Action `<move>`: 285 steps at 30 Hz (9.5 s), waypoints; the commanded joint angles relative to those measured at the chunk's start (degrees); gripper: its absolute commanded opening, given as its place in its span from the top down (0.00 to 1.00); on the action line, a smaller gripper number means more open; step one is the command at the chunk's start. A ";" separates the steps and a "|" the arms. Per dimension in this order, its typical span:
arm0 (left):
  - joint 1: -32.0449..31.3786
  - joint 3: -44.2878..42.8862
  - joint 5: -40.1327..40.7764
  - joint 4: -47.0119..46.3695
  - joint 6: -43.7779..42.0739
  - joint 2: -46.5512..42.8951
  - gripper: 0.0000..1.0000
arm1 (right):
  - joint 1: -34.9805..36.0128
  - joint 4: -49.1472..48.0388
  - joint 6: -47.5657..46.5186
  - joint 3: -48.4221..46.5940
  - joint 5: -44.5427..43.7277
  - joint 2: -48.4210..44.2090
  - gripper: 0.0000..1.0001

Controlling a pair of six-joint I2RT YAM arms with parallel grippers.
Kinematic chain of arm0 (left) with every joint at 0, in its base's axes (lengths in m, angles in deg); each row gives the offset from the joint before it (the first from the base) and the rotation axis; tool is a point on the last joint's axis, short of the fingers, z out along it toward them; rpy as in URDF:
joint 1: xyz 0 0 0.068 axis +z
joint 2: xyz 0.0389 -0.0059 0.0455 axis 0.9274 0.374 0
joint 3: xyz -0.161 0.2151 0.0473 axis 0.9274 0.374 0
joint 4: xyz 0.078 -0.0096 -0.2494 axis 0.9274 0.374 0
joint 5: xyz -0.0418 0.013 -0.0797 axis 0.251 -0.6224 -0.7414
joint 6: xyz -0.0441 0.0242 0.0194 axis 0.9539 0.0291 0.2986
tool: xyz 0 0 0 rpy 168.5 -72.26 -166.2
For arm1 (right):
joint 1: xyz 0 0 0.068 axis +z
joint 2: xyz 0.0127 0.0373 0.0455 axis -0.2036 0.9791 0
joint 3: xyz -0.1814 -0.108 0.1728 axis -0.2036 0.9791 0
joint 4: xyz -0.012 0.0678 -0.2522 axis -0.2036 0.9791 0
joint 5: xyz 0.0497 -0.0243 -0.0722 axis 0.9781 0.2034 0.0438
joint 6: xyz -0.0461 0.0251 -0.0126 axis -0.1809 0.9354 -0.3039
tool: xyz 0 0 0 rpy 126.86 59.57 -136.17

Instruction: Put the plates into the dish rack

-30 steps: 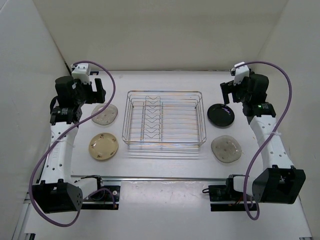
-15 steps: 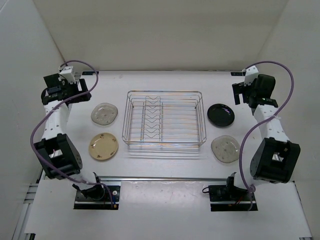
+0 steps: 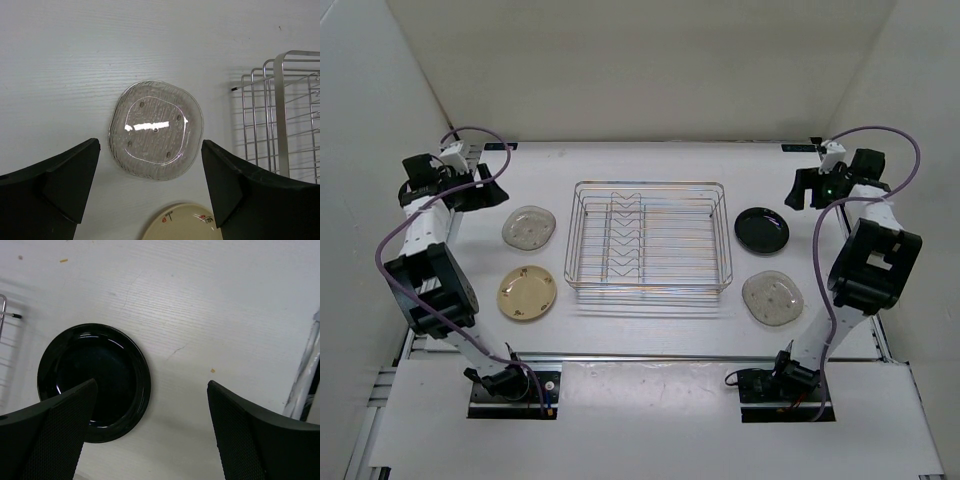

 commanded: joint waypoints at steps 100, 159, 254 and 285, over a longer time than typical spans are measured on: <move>2.47 0.75 -12.48 -0.39 -2.29 4.76 0.07 | -8.31 17.56 -13.07 -5.18 24.02 20.17 0.65; 2.99 3.38 -15.64 -0.39 -3.34 1.43 0.08 | 15.23 8.95 -2.87 -32.06 -30.69 0.05 1.00; 5.19 8.22 -16.17 0.66 -8.35 0.89 0.08 | 60.77 -27.96 -45.24 -8.26 -22.47 -0.31 1.00; 6.86 8.22 -18.27 1.72 -9.94 1.43 0.08 | 60.77 -25.69 -40.85 -9.39 -19.75 5.22 1.00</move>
